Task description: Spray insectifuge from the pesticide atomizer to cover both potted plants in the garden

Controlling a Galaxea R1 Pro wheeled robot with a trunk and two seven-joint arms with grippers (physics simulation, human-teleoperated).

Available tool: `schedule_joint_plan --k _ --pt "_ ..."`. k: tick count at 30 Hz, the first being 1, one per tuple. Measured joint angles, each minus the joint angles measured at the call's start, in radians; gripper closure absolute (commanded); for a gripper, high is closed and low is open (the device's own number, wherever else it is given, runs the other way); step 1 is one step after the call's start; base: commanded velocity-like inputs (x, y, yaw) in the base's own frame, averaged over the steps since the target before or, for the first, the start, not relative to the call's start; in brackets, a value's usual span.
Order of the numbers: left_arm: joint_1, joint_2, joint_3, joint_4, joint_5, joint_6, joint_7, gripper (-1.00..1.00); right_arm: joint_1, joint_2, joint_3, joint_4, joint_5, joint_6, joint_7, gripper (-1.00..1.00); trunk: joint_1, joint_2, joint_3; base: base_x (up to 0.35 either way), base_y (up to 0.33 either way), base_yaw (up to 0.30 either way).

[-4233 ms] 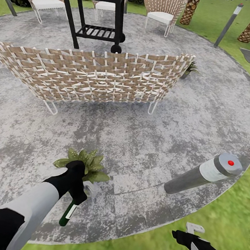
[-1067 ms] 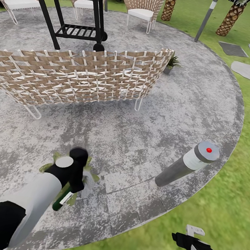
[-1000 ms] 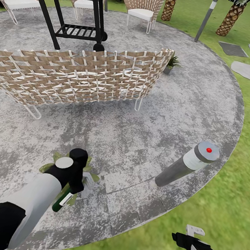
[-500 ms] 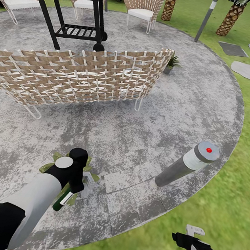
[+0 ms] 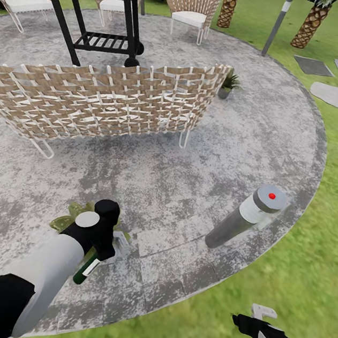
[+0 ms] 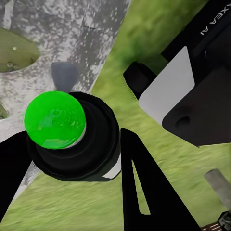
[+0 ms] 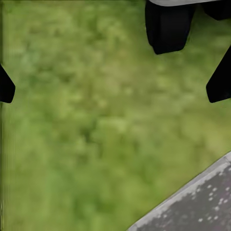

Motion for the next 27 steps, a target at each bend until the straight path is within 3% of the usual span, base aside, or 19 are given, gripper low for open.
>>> schedule_joint_plan --k 4,9,20,27 --pt "0.000 0.000 0.000 -0.001 0.000 0.000 0.000 1.00 0.000 0.000 0.000 0.000 -0.002 0.000 0.000 -1.00 0.000 0.000 0.000 -0.041 -0.045 0.000" --pt "0.000 0.001 0.002 -0.075 0.000 0.000 -0.001 1.00 0.000 0.000 0.000 0.000 -0.003 0.000 0.001 -1.00 0.000 0.000 0.000 -0.004 -0.004 0.019" --pt "0.000 0.004 0.002 -0.088 0.000 0.000 -0.001 1.00 0.000 0.000 0.000 0.000 -0.003 0.000 0.000 -1.00 0.000 0.000 -0.012 -0.004 -0.003 0.186" --pt "0.000 0.004 0.003 -0.088 0.000 0.001 -0.001 1.00 0.000 0.000 0.000 0.000 -0.003 0.000 0.000 -1.00 0.000 0.000 -0.018 -0.144 -0.133 0.145"
